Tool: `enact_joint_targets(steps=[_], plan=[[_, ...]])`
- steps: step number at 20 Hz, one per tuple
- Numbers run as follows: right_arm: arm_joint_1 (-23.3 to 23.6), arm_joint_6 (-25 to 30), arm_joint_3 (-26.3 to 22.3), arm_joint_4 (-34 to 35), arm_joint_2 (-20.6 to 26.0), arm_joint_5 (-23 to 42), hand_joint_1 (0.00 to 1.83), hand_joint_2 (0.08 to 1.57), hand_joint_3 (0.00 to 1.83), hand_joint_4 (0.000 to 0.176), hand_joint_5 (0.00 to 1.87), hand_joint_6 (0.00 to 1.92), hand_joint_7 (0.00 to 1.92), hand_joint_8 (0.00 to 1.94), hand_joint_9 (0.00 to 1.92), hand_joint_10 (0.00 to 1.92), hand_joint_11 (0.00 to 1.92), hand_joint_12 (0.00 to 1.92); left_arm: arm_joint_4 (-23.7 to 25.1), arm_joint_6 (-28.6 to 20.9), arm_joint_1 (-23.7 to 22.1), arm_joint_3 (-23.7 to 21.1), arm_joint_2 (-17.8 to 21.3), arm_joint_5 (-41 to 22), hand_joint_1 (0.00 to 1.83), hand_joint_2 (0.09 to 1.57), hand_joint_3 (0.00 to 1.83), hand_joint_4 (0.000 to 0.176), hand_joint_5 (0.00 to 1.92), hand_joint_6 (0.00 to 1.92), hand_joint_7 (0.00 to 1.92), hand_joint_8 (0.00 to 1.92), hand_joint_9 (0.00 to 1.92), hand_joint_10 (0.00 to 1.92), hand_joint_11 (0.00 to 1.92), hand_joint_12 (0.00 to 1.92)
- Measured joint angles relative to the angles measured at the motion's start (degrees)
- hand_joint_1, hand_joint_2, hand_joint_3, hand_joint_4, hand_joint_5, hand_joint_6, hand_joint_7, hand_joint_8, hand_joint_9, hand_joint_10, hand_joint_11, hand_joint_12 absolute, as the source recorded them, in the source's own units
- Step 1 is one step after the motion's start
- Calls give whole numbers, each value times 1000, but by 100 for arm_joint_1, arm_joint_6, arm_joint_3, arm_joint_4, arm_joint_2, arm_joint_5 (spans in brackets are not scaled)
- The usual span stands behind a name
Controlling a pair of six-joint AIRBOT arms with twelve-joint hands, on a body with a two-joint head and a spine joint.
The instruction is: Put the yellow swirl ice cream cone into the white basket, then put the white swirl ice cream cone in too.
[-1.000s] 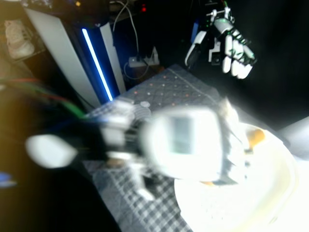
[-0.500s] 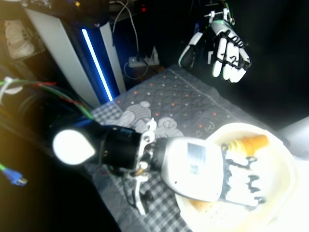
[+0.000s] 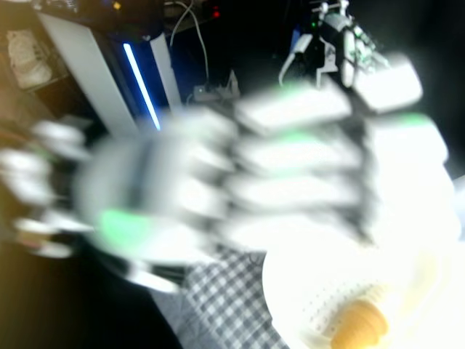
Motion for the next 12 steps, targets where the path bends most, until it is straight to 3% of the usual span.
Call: enact_joint_targets(steps=[1, 2, 3, 4, 5, 6, 7, 8, 9, 11, 12], plan=[[-435, -28, -153, 203, 111, 393, 764, 862, 0, 146, 11, 4, 82, 20, 7, 3, 0, 0, -74, 0, 7, 0, 0, -118, 887, 839, 10, 24, 312, 0, 239, 0, 202, 0, 0, 974], [-940, -55, -317, 448, 219, 660, 731, 858, 0, 142, 40, 14, 97, 22, 17, 6, 0, 0, -166, 15, 7, 0, 2, -214, 860, 829, 5, 33, 275, 2, 237, 2, 223, 10, 0, 1037], [-1360, -66, -481, 820, 315, 879, 617, 840, 0, 157, 89, 9, 155, 13, 82, 13, 0, 0, -240, 20, 20, -37, 9, -334, 860, 849, 13, 27, 230, 0, 196, 0, 216, 7, 0, 1103], [-1790, -79, -680, 1349, 444, 1325, 699, 854, 4, 147, 53, 0, 171, 9, 105, 14, 0, 0, -273, 17, 87, -105, 33, -544, 732, 847, 9, 30, 193, 1, 235, 11, 271, 26, 0, 1352], [-1974, -76, -756, 1547, 501, 1539, 699, 854, 4, 147, 53, 0, 171, 9, 105, 14, 0, 0, -264, 20, 144, -133, 33, -632, 732, 847, 9, 30, 193, 1, 235, 11, 271, 26, 0, 1352], [-2321, -74, -879, 1945, 601, 2055, 731, 847, 0, 146, 27, 0, 144, 1, 86, 5, 0, 0, -280, 28, 291, -210, 31, -848, 687, 879, 24, 18, 154, 0, 175, 1, 230, 8, 0, 1432], [-2739, -74, -979, 2446, 616, 2586, 737, 847, 0, 158, 62, 15, 164, 10, 97, 9, 0, 0, -356, 39, 518, -299, 4, -1091, 577, 932, 49, 7, 121, 0, 119, 2, 197, 1, 0, 1448], [-3126, -76, -1137, 2883, 627, 2938, 743, 839, 0, 141, 54, 9, 184, 15, 115, 14, 9, 4, -461, 46, 662, -363, -48, -1228, 484, 1016, 68, 0, 89, 0, 87, 1, 171, 1, 0, 1270], [-3377, -79, -1322, 3195, 627, 3084, 703, 858, 1, 169, 91, 7, 215, 8, 140, 9, 42, 17, -575, 50, 691, -413, -85, -1250, 380, 1073, 65, 0, 17, 0, 30, 0, 126, 0, 0, 1094], [-3674, -81, -1530, 3176, 588, 3130, 655, 909, 20, 176, 79, 1, 177, 0, 118, 1, 29, 10, -737, 33, 754, -417, -162, -1386, 312, 1159, 44, 0, 0, 0, 6, 0, 100, 2, 0, 808], [-3773, -76, -1574, 3040, 507, 3182, 632, 918, 19, 154, 72, 0, 160, 0, 82, 0, 7, 1, -841, -83, 879, -417, -262, -1530, 173, 1228, 42, 1, 0, 0, 11, 4, 102, 2, 0, 607]])
